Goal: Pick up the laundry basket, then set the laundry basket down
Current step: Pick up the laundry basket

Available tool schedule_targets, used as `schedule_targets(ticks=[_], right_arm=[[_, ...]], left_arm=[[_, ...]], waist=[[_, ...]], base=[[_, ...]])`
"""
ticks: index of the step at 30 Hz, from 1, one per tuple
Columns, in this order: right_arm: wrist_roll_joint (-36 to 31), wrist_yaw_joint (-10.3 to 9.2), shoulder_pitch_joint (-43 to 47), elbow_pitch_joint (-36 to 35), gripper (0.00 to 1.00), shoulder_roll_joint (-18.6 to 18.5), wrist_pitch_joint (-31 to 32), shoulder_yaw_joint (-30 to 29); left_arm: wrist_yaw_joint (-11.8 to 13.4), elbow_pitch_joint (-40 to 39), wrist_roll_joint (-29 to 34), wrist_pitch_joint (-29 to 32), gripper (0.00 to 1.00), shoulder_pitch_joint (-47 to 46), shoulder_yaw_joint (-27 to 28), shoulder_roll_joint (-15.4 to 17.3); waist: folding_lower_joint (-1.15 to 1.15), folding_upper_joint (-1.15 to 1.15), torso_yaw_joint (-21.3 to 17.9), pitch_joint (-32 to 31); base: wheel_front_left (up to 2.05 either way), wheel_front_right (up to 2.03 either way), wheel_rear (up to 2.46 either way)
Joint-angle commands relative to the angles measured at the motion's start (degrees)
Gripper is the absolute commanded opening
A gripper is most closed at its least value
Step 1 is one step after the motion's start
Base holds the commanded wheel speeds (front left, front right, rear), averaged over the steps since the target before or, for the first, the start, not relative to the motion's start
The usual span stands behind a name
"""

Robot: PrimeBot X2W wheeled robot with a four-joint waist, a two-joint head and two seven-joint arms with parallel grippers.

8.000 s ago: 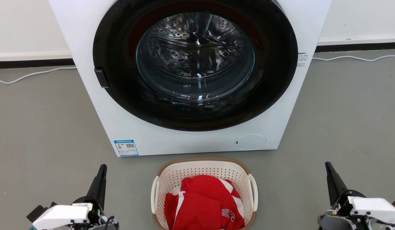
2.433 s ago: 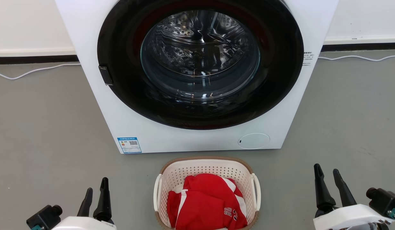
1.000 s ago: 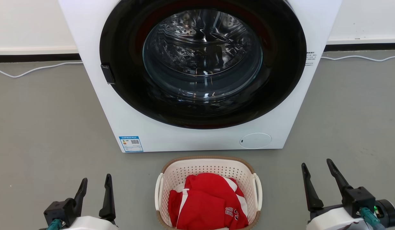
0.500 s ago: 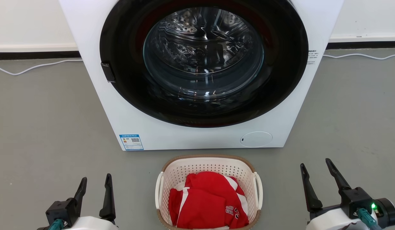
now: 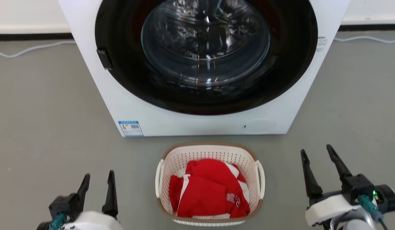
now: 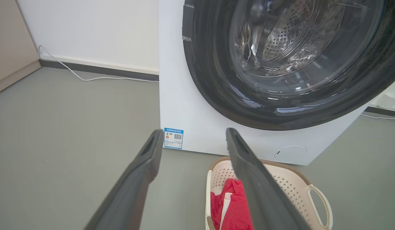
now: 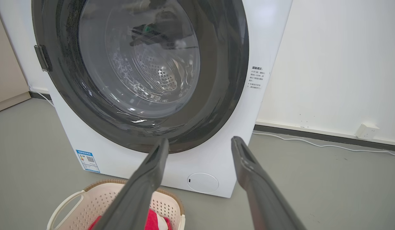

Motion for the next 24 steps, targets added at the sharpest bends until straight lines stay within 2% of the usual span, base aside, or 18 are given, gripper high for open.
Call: schedule_targets(ticks=[1, 9, 18, 24], right_arm=[[0.32, 0.40, -3.38, -0.34, 1.00, -0.18, -0.79, 0.69], [0.47, 0.40, -9.20, 5.15, 1.00, -0.14, -0.79, -0.21], [0.61, 0.40, -20.13, 18.55, 1.00, -0.13, -0.79, -0.91], [1.76, 0.40, -26.86, 25.94, 1.00, -0.13, -0.79, -0.31]], left_arm=[[-0.67, -0.58, 0.38, -0.60, 1.00, -4.27, 1.23, 0.76], [-1.51, 4.35, 0.97, -0.60, 1.00, -10.61, 0.29, 0.76], [-2.45, 18.03, 0.63, -0.60, 1.00, -24.76, -3.63, 0.76], [-2.67, 24.12, 0.93, -0.60, 1.00, -32.91, -6.20, 0.76]], waist=[[0.00, 0.00, 0.08, 2.32], [0.00, 0.00, 0.28, 9.02], [0.00, 0.00, 1.27, 20.79], [0.00, 0.00, 1.51, 27.21]], base=[[0.00, 0.00, 0.00], [0.00, 0.00, 0.00], [0.00, 0.00, 0.00], [0.00, 0.00, 0.00]])
